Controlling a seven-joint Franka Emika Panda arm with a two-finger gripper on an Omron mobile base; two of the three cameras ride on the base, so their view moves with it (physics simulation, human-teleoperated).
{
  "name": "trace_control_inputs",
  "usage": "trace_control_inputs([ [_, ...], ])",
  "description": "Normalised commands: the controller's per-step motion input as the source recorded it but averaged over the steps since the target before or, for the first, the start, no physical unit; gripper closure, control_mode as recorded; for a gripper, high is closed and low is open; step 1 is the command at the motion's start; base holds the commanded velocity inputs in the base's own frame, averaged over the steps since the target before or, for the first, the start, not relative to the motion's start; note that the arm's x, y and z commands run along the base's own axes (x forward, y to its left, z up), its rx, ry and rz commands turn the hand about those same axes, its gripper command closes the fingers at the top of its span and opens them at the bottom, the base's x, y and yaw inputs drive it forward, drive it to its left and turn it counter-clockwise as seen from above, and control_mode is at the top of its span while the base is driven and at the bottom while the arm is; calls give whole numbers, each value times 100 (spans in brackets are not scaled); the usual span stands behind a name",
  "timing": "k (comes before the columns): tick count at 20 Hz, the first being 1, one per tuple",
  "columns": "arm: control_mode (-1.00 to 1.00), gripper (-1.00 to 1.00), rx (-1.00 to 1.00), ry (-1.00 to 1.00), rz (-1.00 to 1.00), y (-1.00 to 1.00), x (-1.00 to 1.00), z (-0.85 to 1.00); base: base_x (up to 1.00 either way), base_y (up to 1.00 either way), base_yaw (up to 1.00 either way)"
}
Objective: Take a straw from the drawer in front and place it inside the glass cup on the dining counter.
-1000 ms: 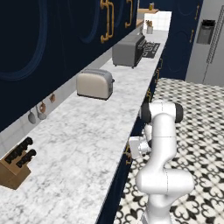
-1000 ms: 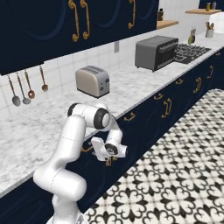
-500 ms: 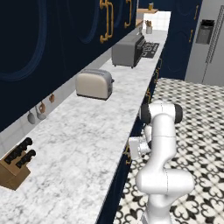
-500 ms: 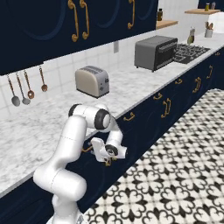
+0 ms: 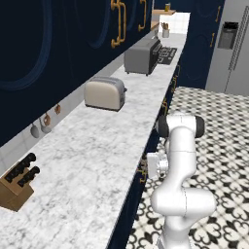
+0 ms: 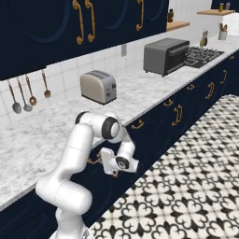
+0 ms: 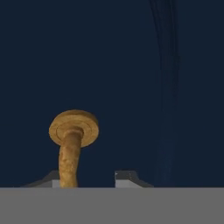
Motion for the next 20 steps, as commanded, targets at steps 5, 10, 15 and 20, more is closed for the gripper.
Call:
trace_control_inputs([
  [5, -100, 100, 16, 0, 7, -79, -40, 0, 0, 0, 0],
  [10, -100, 100, 18, 0, 9, -88, -40, 0, 0, 0, 0],
  [15, -100, 100, 18, 0, 7, -84, -42, 0, 0, 0, 0],
  [20, -100, 100, 20, 0, 7, -82, -39, 0, 0, 0, 0],
])
